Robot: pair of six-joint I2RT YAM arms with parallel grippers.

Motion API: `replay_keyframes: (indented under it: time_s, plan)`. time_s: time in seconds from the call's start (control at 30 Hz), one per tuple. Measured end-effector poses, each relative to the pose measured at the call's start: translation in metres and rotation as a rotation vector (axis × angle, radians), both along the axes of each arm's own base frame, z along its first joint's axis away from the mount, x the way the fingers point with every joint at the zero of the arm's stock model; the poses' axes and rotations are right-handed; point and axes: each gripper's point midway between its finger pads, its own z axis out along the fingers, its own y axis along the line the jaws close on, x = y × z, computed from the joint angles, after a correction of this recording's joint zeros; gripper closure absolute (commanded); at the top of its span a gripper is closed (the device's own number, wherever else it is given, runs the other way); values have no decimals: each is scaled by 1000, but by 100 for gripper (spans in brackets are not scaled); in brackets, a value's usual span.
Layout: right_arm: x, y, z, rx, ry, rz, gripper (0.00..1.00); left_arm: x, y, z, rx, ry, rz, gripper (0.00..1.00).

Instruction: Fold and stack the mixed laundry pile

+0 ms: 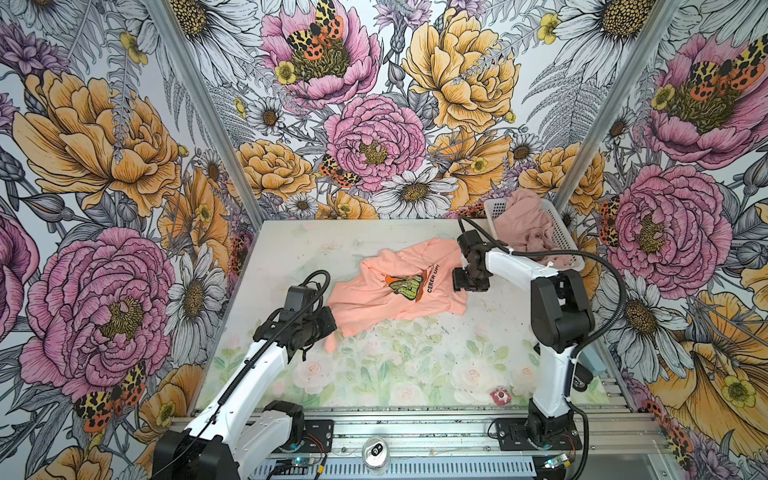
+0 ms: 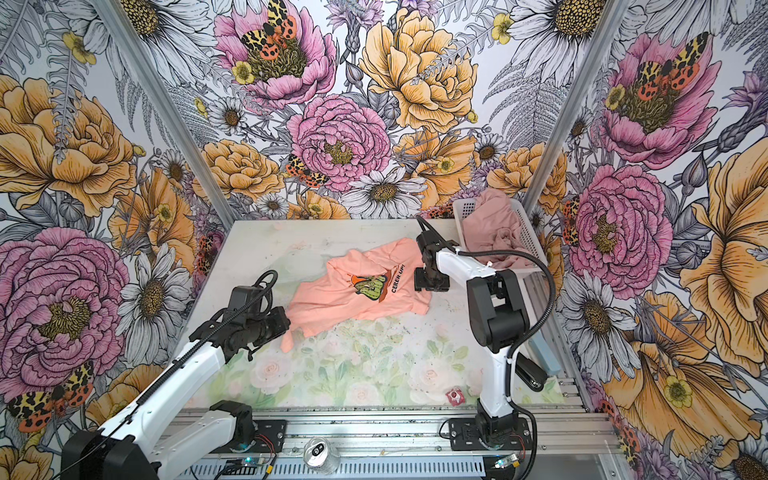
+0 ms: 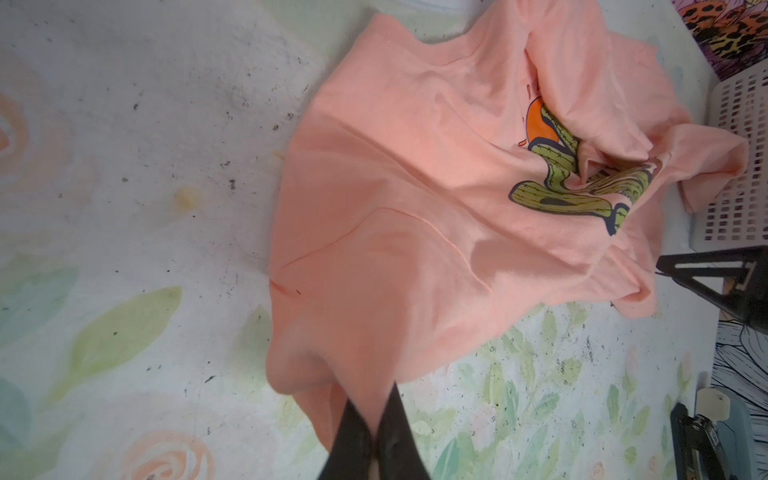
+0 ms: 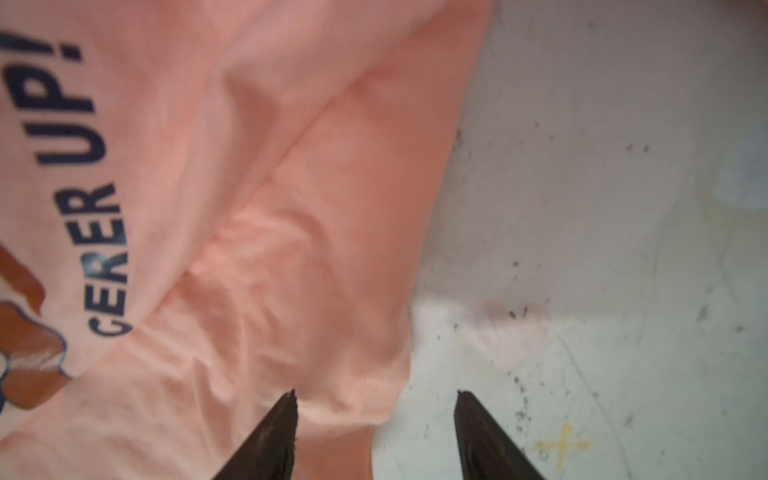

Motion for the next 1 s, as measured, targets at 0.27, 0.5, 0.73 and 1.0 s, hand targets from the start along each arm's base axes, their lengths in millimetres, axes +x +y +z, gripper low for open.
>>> replay_keyframes:
  time_s: [0.27, 0.5, 0.73, 1.0]
  plan:
    - [-40, 8, -26, 59, 43, -37, 48, 0, 0, 0, -3, 1, 5, 100]
    - [-20, 15, -25, 100, -22, -66, 100, 0, 0, 1, -4, -3, 5, 100]
    - [-34, -19, 50, 116, -174, -134, 100, -1, -3, 14, -35, -44, 19, 100]
    - [-67, -91, 103, 90, -289, -321, 96, -17, -25, 10, -65, -29, -36, 50]
